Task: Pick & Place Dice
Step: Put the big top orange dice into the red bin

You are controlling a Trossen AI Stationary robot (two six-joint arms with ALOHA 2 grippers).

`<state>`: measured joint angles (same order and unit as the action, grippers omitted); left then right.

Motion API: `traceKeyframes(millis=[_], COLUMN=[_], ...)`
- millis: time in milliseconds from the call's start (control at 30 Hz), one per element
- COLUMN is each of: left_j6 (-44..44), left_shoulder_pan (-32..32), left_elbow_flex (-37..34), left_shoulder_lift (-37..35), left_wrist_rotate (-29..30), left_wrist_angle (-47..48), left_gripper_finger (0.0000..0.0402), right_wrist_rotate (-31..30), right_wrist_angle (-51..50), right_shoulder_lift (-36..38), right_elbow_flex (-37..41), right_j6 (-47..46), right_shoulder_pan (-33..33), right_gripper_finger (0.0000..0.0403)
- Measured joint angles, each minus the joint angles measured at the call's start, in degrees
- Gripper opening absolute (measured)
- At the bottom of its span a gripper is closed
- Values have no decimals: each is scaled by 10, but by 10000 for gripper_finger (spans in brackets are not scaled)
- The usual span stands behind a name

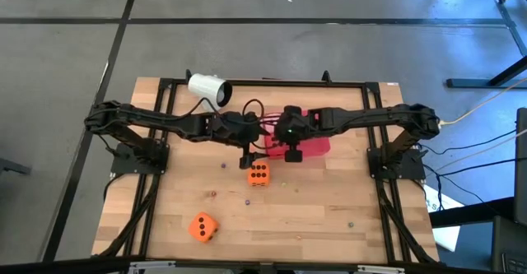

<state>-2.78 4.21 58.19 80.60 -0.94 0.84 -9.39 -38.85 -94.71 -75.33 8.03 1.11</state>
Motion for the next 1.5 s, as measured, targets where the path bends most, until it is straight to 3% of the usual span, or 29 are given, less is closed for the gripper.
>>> traceKeyframes(millis=[500,1233,1500], left_j6=[-8,7,18], left_shoulder_pan=[0,1,1], left_elbow_flex=[1,2,2], left_shoulder_lift=[1,0,-1], left_wrist_rotate=[0,2,79], left_wrist_angle=[-11,12,50], left_gripper_finger=[347,347,347], right_wrist_rotate=[19,10,13], right_wrist_angle=[22,-24,-61], right_shoulder_lift=[0,0,0], right_elbow_flex=[0,0,0], right_j6=[-28,-55,-69], right_shoulder_pan=[-1,-19,-45], right_gripper_finger=[16,16,16])
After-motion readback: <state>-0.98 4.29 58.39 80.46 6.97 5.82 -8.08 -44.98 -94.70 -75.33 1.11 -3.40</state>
